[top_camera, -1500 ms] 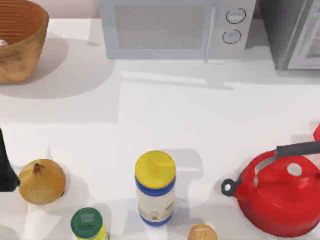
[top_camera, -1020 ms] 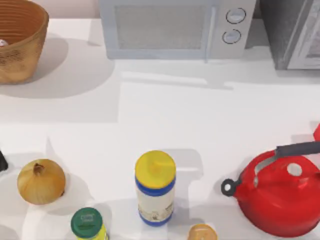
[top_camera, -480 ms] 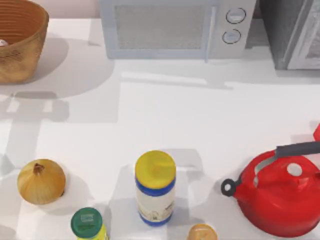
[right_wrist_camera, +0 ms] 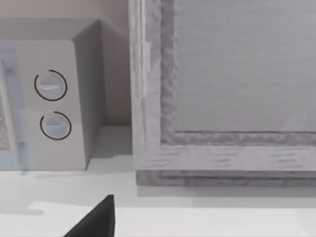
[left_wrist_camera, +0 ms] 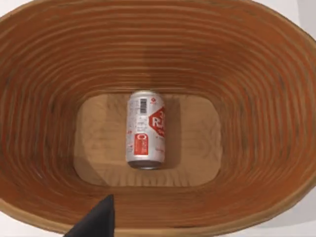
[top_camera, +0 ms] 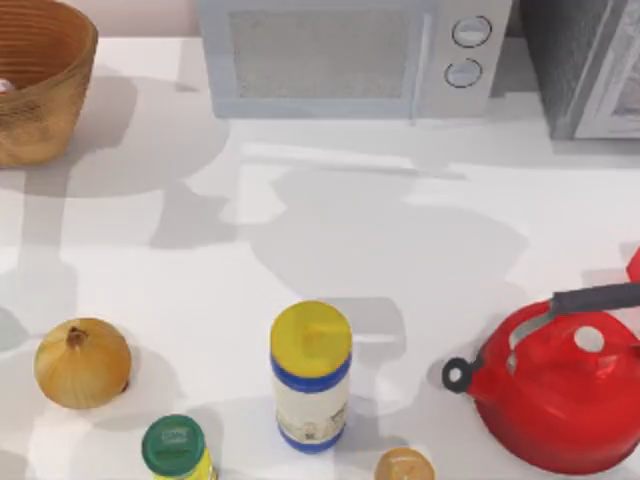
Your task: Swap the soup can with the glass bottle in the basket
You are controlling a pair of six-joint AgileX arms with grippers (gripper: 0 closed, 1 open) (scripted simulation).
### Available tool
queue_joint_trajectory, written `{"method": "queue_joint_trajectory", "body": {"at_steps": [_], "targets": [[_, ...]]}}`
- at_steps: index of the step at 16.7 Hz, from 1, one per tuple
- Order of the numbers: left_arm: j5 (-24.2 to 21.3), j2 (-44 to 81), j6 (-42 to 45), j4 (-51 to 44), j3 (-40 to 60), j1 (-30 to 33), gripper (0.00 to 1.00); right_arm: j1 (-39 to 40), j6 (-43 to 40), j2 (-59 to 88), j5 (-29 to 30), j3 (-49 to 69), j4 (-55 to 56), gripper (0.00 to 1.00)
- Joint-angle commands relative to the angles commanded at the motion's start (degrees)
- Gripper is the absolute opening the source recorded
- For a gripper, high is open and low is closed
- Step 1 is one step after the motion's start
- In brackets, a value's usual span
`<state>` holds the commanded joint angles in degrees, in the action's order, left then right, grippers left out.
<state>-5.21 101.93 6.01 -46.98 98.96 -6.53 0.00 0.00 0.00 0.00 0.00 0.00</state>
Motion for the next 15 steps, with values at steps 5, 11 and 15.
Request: {"method": "queue_joint_trajectory", "body": {"at_steps": [5,11,15], "targets": [[-0.8,25.2,2.0,-11.7,24.0,-2.2,1.00,0.0,0.0,0.0,0.0,0.0,0.0,1.00],[-1.4,43.1,4.2,-20.1,40.7,-3.3,1.00,0.0,0.0,0.0,0.0,0.0,0.0,1.00],[-1.4,44.9,4.5,-21.0,42.4,-3.3,1.00,0.0,0.0,0.0,0.0,0.0,0.0,1.00]]}}
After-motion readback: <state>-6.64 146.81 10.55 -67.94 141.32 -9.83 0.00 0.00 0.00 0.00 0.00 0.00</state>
